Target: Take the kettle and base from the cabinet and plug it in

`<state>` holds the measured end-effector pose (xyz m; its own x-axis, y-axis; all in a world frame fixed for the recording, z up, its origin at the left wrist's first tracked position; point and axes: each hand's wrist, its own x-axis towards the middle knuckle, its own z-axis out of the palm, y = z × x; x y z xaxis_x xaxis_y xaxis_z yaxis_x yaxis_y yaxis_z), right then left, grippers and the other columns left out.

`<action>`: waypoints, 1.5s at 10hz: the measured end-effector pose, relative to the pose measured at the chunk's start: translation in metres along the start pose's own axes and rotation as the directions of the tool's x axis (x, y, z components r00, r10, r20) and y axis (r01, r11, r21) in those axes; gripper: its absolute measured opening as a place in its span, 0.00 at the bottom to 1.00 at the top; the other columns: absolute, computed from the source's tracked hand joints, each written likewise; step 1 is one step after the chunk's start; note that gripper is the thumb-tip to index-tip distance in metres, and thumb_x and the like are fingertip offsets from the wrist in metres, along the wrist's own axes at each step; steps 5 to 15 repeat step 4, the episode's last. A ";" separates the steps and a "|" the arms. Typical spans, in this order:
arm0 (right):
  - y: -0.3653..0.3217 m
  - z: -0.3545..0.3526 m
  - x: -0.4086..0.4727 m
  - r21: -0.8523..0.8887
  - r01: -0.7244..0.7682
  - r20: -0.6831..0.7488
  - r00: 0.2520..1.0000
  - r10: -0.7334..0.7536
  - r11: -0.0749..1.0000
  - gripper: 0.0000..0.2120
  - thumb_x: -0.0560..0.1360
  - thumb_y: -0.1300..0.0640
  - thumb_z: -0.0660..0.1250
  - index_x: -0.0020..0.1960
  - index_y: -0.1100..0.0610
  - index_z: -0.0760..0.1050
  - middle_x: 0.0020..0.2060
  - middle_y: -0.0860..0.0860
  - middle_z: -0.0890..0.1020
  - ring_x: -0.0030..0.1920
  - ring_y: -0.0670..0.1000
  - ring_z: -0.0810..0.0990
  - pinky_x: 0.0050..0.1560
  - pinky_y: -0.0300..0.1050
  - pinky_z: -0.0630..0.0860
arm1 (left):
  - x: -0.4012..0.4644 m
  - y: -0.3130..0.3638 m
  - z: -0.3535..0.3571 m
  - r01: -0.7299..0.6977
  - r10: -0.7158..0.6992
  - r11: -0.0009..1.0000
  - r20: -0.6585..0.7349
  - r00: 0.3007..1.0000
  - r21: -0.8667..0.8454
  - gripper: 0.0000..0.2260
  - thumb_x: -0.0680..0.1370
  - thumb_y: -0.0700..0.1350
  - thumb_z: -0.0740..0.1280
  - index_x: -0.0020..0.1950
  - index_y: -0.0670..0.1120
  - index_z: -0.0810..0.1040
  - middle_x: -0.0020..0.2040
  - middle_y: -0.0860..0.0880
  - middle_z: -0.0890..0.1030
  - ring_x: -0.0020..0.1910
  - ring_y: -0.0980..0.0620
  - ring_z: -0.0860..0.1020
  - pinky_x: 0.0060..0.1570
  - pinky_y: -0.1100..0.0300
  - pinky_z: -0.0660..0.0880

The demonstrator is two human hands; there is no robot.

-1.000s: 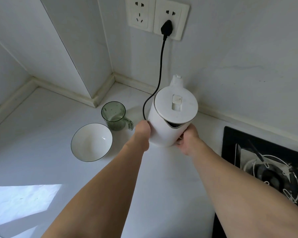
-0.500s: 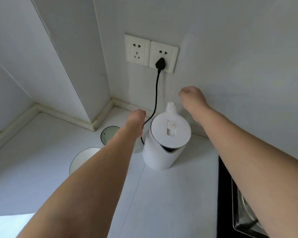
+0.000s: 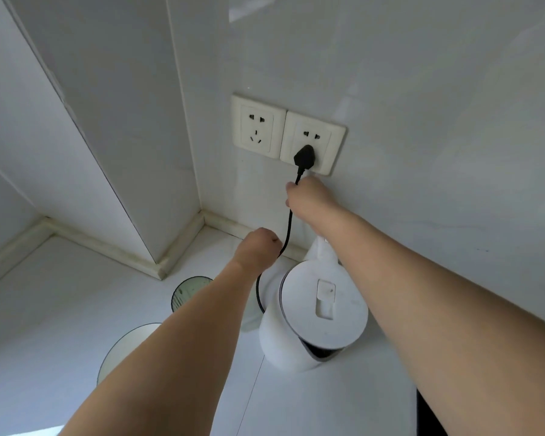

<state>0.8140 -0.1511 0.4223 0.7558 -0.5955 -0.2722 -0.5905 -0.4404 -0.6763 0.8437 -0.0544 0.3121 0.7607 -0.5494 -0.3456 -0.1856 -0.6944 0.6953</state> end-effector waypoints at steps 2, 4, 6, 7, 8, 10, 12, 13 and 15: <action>0.004 -0.002 -0.003 0.052 0.024 0.015 1.000 -0.025 0.998 0.10 0.80 0.56 0.54 0.46 0.58 0.71 0.45 0.58 0.75 0.46 0.53 0.72 0.51 0.49 0.73 | 0.002 -0.007 0.002 -0.049 0.059 0.995 0.114 0.992 -0.090 0.08 0.77 0.40 0.62 0.43 0.45 0.81 0.39 0.46 0.80 0.36 0.48 0.73 0.40 0.59 0.70; 0.022 -0.007 -0.029 0.033 0.115 -0.099 0.989 -0.112 0.993 0.16 0.81 0.52 0.53 0.35 0.52 0.62 0.31 0.47 0.66 0.41 0.53 0.68 0.33 0.44 0.62 | -0.016 -0.004 -0.012 -0.022 0.020 0.998 -0.026 0.999 -0.059 0.17 0.81 0.47 0.58 0.50 0.35 0.78 0.44 0.42 0.79 0.42 0.46 0.73 0.43 0.56 0.69; 0.022 -0.007 -0.029 0.033 0.115 -0.099 0.989 -0.112 0.993 0.16 0.81 0.52 0.53 0.35 0.52 0.62 0.31 0.47 0.66 0.41 0.53 0.68 0.33 0.44 0.62 | -0.016 -0.004 -0.012 -0.022 0.020 0.998 -0.026 0.999 -0.059 0.17 0.81 0.47 0.58 0.50 0.35 0.78 0.44 0.42 0.79 0.42 0.46 0.73 0.43 0.56 0.69; 0.022 -0.007 -0.029 0.033 0.115 -0.099 0.989 -0.112 0.993 0.16 0.81 0.52 0.53 0.35 0.52 0.62 0.31 0.47 0.66 0.41 0.53 0.68 0.33 0.44 0.62 | -0.016 -0.004 -0.012 -0.022 0.020 0.998 -0.026 0.999 -0.059 0.17 0.81 0.47 0.58 0.50 0.35 0.78 0.44 0.42 0.79 0.42 0.46 0.73 0.43 0.56 0.69; 0.022 -0.007 -0.029 0.033 0.115 -0.099 0.989 -0.112 0.993 0.16 0.81 0.52 0.53 0.35 0.52 0.62 0.31 0.47 0.66 0.41 0.53 0.68 0.33 0.44 0.62 | -0.016 -0.004 -0.012 -0.022 0.020 0.998 -0.026 0.999 -0.059 0.17 0.81 0.47 0.58 0.50 0.35 0.78 0.44 0.42 0.79 0.42 0.46 0.73 0.43 0.56 0.69; 0.022 -0.007 -0.029 0.033 0.115 -0.099 0.989 -0.112 0.993 0.16 0.81 0.52 0.53 0.35 0.52 0.62 0.31 0.47 0.66 0.41 0.53 0.68 0.33 0.44 0.62 | -0.016 -0.004 -0.012 -0.022 0.020 0.998 -0.026 0.999 -0.059 0.17 0.81 0.47 0.58 0.50 0.35 0.78 0.44 0.42 0.79 0.42 0.46 0.73 0.43 0.56 0.69; 0.022 -0.007 -0.029 0.033 0.115 -0.099 0.989 -0.112 0.993 0.16 0.81 0.52 0.53 0.35 0.52 0.62 0.31 0.47 0.66 0.41 0.53 0.68 0.33 0.44 0.62 | -0.016 -0.004 -0.012 -0.022 0.020 0.998 -0.026 0.999 -0.059 0.17 0.81 0.47 0.58 0.50 0.35 0.78 0.44 0.42 0.79 0.42 0.46 0.73 0.43 0.56 0.69; 0.022 -0.007 -0.029 0.033 0.115 -0.099 0.989 -0.112 0.993 0.16 0.81 0.52 0.53 0.35 0.52 0.62 0.31 0.47 0.66 0.41 0.53 0.68 0.33 0.44 0.62 | -0.016 -0.004 -0.012 -0.022 0.020 0.998 -0.026 0.999 -0.059 0.17 0.81 0.47 0.58 0.50 0.35 0.78 0.44 0.42 0.79 0.42 0.46 0.73 0.43 0.56 0.69; 0.022 -0.007 -0.029 0.033 0.115 -0.099 0.989 -0.112 0.993 0.16 0.81 0.52 0.53 0.35 0.52 0.62 0.31 0.47 0.66 0.41 0.53 0.68 0.33 0.44 0.62 | -0.016 -0.004 -0.012 -0.022 0.020 0.998 -0.026 0.999 -0.059 0.17 0.81 0.47 0.58 0.50 0.35 0.78 0.44 0.42 0.79 0.42 0.46 0.73 0.43 0.56 0.69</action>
